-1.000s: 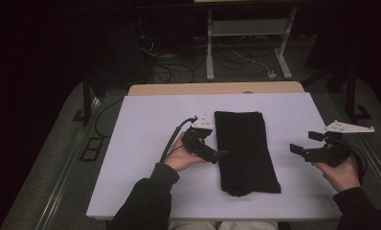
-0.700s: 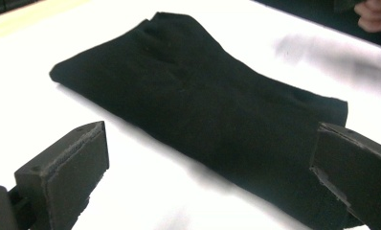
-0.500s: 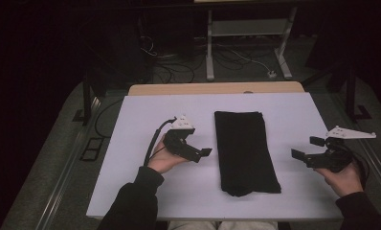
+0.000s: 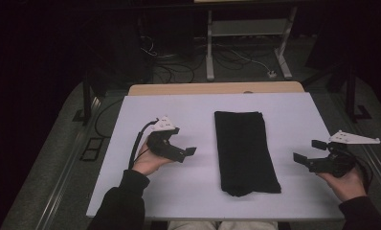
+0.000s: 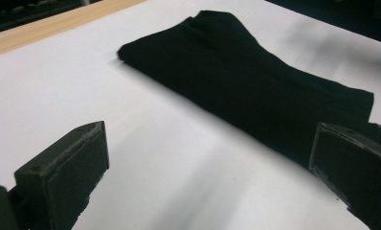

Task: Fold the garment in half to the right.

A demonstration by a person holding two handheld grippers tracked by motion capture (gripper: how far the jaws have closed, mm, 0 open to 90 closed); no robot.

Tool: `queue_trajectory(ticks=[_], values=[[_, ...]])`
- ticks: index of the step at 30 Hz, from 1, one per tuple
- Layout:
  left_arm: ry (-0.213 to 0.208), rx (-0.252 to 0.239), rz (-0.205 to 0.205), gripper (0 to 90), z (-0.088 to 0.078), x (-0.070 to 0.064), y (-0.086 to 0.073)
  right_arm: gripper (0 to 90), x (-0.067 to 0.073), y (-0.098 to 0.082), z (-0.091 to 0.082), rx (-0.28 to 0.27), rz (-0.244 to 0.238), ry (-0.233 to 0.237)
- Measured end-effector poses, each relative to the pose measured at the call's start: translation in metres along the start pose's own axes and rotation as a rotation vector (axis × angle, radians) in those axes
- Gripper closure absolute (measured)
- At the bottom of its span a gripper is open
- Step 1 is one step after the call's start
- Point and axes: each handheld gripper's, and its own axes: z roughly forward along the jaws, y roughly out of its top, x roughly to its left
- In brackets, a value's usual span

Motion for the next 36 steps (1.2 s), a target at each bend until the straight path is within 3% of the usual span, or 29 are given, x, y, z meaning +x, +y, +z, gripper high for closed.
queue_trajectory(ticks=[20, 36], values=[[0.093, -0.038, -0.080, 0.0, -0.053, 0.025, -0.046, 0.0, -0.001, -0.007, 0.000, 0.013, -0.002, 0.004], [0.169, -0.060, -0.110, 0.0, -0.087, 0.029, -0.082, 0.0, -0.001, -0.008, 0.001, 0.026, 0.001, -0.001]])
